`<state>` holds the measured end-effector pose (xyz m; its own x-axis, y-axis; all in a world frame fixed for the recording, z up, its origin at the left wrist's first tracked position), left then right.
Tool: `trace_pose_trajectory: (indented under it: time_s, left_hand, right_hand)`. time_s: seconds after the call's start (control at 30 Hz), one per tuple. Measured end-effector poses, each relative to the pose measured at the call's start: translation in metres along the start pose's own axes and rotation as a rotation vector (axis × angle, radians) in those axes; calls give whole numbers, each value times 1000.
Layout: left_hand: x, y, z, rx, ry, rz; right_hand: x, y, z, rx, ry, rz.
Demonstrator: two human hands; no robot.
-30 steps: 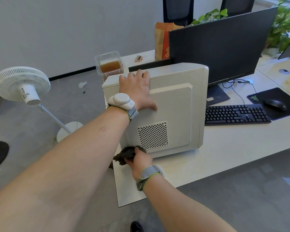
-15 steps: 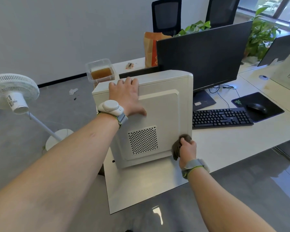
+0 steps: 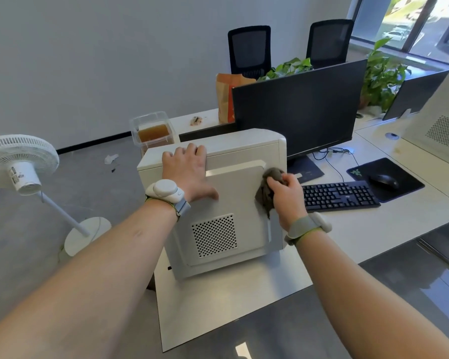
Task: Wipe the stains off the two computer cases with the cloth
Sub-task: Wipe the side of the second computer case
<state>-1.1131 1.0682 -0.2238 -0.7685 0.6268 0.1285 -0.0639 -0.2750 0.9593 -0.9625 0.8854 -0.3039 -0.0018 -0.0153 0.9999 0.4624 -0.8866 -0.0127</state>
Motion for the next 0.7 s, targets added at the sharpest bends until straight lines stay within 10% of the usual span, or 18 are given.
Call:
trace_pose_trajectory:
  time_s: [0.33, 0.7]
  left_hand:
    - [-3, 1, -23, -31, 1, -1]
    - [-11, 1, -54, -101, 60, -83]
  right_hand:
    - [63, -13, 17, -13, 477, -490]
    - [97, -44, -6, 562, 882, -1016]
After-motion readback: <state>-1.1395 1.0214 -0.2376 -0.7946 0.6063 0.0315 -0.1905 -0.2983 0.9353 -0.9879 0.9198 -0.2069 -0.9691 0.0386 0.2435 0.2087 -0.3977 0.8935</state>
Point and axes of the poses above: each hand's wrist, its own z-axis towards the middle knuckle, its own y-axis out of the back of the hand, x = y × z, the point moved 3 cm from there along z, towards the middle knuckle, and after that the axes turned 11 degrees about y, right-handed, at the moved point
